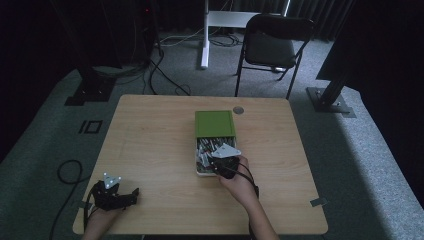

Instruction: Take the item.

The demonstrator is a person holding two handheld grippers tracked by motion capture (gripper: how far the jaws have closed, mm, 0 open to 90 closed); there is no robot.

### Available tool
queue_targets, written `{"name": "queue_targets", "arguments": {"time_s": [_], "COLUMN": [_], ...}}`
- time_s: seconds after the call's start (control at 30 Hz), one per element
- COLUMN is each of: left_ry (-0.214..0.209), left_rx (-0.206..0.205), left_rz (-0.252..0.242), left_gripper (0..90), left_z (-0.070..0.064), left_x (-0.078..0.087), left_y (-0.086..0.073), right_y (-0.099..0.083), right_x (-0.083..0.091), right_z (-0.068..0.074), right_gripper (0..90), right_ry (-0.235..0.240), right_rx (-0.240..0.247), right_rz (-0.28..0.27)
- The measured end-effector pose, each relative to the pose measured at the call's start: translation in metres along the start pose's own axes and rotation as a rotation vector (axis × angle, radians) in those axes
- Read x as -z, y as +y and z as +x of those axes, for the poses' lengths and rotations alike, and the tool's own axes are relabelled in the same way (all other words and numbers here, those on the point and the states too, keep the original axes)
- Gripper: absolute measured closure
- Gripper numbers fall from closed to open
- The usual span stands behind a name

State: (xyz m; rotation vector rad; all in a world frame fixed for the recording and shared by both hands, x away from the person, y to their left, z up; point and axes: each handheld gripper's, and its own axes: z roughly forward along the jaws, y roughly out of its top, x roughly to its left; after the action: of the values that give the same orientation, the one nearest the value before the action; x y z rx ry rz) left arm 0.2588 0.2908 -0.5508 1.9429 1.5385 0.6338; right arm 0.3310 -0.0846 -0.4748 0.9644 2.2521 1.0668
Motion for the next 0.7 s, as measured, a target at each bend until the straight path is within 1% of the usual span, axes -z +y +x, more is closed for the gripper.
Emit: {"name": "queue_targets", "arguments": {"time_s": [0.13, 0.33, 0.37, 0.4, 0.43, 0.47, 0.5, 0.63, 0.67, 0.7], "left_ry": [0.000, 0.000, 0.000, 0.000, 0.000, 0.000, 0.000, 0.000, 0.000, 0.000], "left_rx": [0.000, 0.000, 0.000, -0.001, -0.001, -0.001, 0.000, 0.000, -0.001, -0.001], "left_rz": [0.000, 0.000, 0.000, 0.000, 0.000, 0.000, 0.000, 0.000, 0.000, 0.000], "left_gripper": [1.3, 1.3, 1.3, 1.3, 1.3, 1.3, 1.3, 1.3, 1.3, 1.3], "left_z": [0.0000, 0.0000, 0.0000, 0.0000, 0.0000, 0.0000, 0.0000, 0.0000, 0.0000, 0.0000], "left_x": [0.0000, 0.0000, 0.0000, 0.0000, 0.0000, 0.0000, 0.0000, 0.0000, 0.0000, 0.0000], "left_y": [0.0000, 0.0000, 0.0000, 0.0000, 0.0000, 0.0000, 0.0000, 0.0000, 0.0000, 0.0000], "right_y": [0.0021, 0.0023, 0.0023, 0.0019, 0.0019, 0.0013, 0.0008, 0.0017, 0.0041, 0.0050], "right_x": [-0.0030, -0.0058, -0.0058, -0.0074, -0.0074, -0.0092, -0.0101, -0.0097, -0.0064, -0.0051], "right_z": [-0.0007, 0.0033, 0.0033, 0.0055, 0.0055, 0.0076, 0.0080, 0.0076, 0.0068, 0.0063], "right_gripper": [76.0, 77.0, 77.0, 78.1, 78.1, 82.0, 83.4, 86.6, 87.9, 88.0], "right_ry": [-0.008, -0.056, -0.056, -0.067, -0.067, -0.089, -0.094, -0.098, -0.108, -0.100], "right_rx": [-0.020, -0.004, -0.004, 0.001, 0.001, 0.012, 0.022, 0.023, 0.023, 0.015], "right_rz": [0.009, 0.019, 0.019, 0.025, 0.025, 0.038, 0.042, 0.049, 0.046, 0.043]}}
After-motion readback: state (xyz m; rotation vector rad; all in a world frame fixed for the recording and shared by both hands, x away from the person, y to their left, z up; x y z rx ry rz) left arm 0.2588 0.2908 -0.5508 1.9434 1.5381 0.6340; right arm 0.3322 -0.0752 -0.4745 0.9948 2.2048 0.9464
